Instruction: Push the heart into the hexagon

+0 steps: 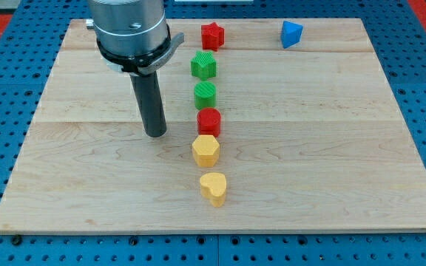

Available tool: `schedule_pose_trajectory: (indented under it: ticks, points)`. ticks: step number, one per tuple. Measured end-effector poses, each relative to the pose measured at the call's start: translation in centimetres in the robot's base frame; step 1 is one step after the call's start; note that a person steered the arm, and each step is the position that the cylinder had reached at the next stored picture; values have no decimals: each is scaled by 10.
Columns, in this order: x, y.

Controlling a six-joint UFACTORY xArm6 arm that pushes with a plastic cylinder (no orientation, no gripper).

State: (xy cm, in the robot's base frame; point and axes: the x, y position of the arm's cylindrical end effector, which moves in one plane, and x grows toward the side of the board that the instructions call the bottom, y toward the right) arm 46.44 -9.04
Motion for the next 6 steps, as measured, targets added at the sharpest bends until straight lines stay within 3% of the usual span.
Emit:
schedule_pose_trajectory:
  ticks: [3,5,6]
  points:
    - [9,3]
    - [125,-24]
    - [154,30]
